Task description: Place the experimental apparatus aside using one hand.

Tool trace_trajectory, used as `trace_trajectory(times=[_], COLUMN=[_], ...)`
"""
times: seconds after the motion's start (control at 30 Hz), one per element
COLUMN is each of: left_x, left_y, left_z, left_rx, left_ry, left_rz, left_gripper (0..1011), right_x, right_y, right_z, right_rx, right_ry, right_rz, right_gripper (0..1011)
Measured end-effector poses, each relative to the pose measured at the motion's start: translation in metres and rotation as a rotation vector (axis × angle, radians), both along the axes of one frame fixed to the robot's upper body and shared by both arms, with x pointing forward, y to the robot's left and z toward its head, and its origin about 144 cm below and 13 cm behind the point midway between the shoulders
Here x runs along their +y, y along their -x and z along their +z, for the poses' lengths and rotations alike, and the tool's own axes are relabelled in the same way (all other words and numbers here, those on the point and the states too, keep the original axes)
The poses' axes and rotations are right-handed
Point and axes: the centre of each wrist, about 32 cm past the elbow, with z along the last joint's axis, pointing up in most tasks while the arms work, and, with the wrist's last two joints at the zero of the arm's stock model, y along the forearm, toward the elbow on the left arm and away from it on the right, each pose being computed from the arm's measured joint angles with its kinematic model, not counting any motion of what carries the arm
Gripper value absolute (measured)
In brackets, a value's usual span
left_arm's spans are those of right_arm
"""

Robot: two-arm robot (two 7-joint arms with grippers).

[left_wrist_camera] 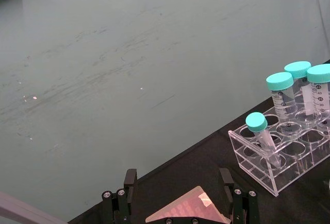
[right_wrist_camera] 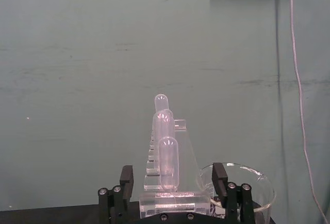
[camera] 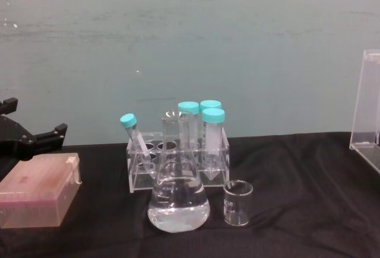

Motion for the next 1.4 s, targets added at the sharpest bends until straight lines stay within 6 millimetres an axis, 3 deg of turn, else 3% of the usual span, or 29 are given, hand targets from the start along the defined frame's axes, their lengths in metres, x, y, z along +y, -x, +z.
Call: trace_trajectory(times=[0.07, 1.4], left_x=[0.0, 0.0], left_y=[0.0, 0.0], left_z=[0.0, 0.0], left_rx=[0.0, 0.0], left_ry=[0.0, 0.0], left_rz=[0.0, 0.0], left_gripper=[1000, 1000], right_x=[0.0, 0.005], right_y=[0.0, 0.012], right_z=[0.0, 0.002], right_rx=[0.0, -0.038], right_ry=[0.0, 0.038], right_rz=[0.0, 0.01], right_gripper=[1003, 1003])
